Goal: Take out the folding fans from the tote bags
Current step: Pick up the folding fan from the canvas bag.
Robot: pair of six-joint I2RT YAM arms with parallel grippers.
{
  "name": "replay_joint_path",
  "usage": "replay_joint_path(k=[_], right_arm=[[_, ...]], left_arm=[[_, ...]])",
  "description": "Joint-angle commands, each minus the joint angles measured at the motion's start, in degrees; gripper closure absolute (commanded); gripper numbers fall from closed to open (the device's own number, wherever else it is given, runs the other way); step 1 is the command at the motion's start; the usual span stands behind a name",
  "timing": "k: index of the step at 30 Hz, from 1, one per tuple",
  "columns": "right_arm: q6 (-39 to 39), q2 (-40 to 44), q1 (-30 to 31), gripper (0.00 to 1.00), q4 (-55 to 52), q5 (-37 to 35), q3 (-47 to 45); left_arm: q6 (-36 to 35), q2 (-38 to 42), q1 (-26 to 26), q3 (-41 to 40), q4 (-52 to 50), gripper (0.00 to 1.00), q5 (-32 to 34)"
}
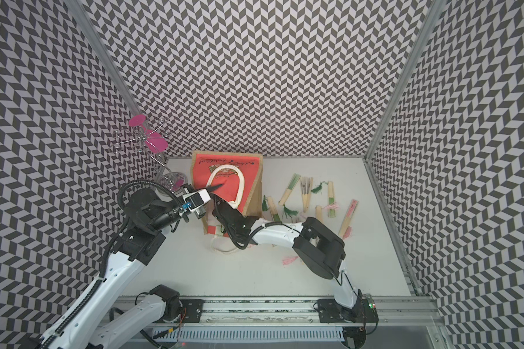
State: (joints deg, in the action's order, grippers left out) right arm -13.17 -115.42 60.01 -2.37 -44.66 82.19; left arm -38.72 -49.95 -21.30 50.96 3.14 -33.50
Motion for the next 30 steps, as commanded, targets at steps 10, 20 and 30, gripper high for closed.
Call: replay_joint_path(k=[10, 20, 30], right_arm=[[7.2, 13.6, 0.3, 1.0, 2.5, 16.2, -5.8], [10.3, 19.6, 0.3, 1.0, 6.0, 27.8, -10.4], [14.2, 22.7, 0.1, 1.0, 5.7, 32.2, -14.5]], left_arm=[[6.9, -5.5, -1.1, 6.0, 5.8, 1.0, 14.5], [9.2, -8.5, -2.0, 8.3, 6.6, 1.0, 22.3], [10.6, -11.7, -1.9, 10.8, 5.8, 1.0, 37.5]])
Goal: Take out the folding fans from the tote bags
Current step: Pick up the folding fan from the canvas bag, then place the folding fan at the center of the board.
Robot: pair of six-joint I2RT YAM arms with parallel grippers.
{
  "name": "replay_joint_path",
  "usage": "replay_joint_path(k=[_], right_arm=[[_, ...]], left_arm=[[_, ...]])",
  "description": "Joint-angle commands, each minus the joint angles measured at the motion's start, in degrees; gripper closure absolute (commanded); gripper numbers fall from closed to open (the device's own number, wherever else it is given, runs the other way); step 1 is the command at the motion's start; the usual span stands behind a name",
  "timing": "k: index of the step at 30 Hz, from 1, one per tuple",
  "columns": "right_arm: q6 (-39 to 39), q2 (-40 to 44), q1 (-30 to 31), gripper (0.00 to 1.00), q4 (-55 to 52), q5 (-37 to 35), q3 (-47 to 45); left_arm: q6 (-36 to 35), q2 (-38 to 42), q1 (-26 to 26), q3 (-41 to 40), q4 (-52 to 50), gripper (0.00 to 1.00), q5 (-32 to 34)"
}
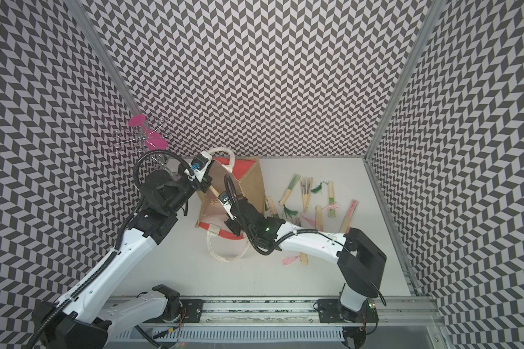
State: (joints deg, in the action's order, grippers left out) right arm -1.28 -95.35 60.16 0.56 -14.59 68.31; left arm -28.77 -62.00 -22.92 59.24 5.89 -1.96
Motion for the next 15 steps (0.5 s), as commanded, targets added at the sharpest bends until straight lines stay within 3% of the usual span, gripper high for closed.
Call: replay_joint_path(k=[1, 15], right_arm=[[2.7, 3.2, 0.0, 1.0, 2.7, 2.6, -1.1], [7.8, 19.5, -0.6, 1.0, 6.5, 10.4, -11.4]], left_arm=[[0.6, 0.2, -0.2, 2.4, 3.4, 1.0, 6.9], [3.6, -0.5, 2.3, 2.8, 2.2, 1.0, 13.4]])
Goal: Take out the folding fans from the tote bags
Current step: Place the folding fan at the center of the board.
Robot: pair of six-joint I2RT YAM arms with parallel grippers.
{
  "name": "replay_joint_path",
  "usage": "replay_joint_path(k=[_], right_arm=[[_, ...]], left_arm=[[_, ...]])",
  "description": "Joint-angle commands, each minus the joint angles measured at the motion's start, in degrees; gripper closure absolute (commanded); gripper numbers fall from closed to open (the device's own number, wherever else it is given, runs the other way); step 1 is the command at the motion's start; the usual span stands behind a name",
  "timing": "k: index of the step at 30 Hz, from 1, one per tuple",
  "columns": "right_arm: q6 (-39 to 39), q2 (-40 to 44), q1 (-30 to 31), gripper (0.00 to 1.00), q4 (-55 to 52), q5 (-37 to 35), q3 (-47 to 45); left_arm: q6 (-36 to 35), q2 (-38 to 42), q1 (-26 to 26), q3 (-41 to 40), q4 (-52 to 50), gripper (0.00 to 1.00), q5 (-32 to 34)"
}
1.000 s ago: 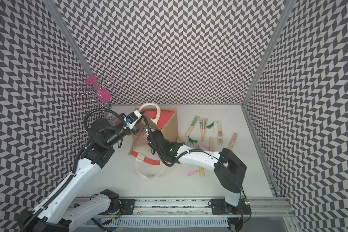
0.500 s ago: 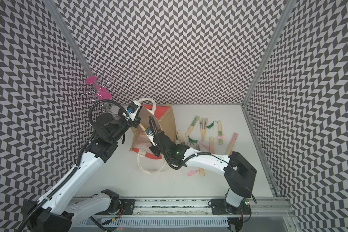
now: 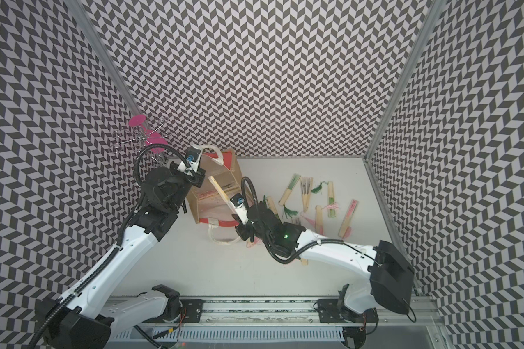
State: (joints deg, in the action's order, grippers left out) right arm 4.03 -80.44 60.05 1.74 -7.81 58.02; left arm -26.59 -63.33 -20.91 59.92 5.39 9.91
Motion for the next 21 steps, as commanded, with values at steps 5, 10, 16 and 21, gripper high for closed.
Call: replay_joint_path(k=[5, 10, 16, 21], right_arm=[[9.1, 13.2, -7.1, 1.0, 10.5, 12.8, -6.0], [19.0, 19.5, -20.6, 1.0, 13.9, 26.6, -9.1], [21.0, 13.2, -29.8, 1.0, 4.8, 27.7, -3.9], [22.2, 1.3, -34.2, 1.0, 1.5, 34.2, 2.1]], left_arm=[[1.1, 0.4, 0.3, 1.8, 2.2, 1.0, 1.9], [0.8, 0.5, 0.4, 1.3, 2.1, 1.0, 2.9], [1.3, 1.9, 0.4, 0.9, 2.7, 1.0, 2.4], [1.7, 3.7, 0.5, 0.5, 3.6, 1.0, 1.7]])
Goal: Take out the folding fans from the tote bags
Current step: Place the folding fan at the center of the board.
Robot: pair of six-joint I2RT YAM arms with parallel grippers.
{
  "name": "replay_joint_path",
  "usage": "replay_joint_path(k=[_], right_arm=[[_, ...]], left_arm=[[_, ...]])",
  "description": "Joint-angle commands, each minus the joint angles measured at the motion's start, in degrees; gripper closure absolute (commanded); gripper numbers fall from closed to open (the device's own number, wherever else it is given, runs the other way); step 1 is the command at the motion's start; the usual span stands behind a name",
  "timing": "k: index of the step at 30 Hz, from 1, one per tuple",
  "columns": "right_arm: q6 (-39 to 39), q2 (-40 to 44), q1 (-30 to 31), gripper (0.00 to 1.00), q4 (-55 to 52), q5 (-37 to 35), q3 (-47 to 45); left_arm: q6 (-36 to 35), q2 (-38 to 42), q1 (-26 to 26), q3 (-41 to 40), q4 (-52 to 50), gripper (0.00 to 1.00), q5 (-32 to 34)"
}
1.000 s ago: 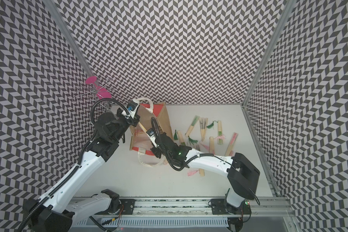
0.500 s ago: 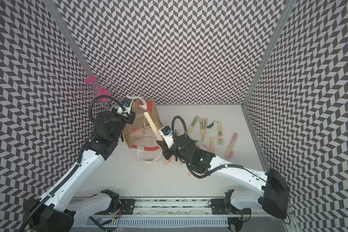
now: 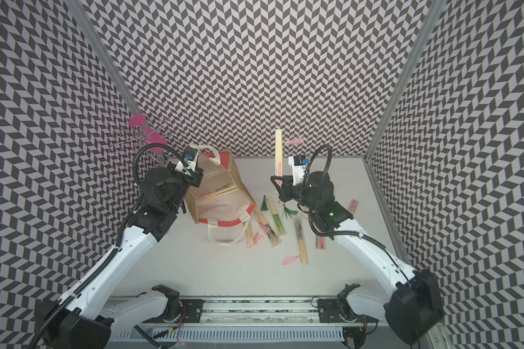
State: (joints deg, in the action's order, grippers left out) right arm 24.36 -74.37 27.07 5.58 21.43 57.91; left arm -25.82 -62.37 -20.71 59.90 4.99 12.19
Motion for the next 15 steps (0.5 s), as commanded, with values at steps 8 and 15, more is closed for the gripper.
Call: replay_joint_path(k=[8, 15], right_arm=[[4.5, -26.7, -1.5, 1.0, -1.6, 14.4, 13.7], [5.7, -42.6, -1.5, 1.0, -3.6, 15.7, 26.6]], left_arm=[[0.3, 3.3, 0.2, 0.6, 4.8, 1.0, -0.4], [-0.5, 3.7, 0.2, 0.6, 5.1, 1.0, -1.4]])
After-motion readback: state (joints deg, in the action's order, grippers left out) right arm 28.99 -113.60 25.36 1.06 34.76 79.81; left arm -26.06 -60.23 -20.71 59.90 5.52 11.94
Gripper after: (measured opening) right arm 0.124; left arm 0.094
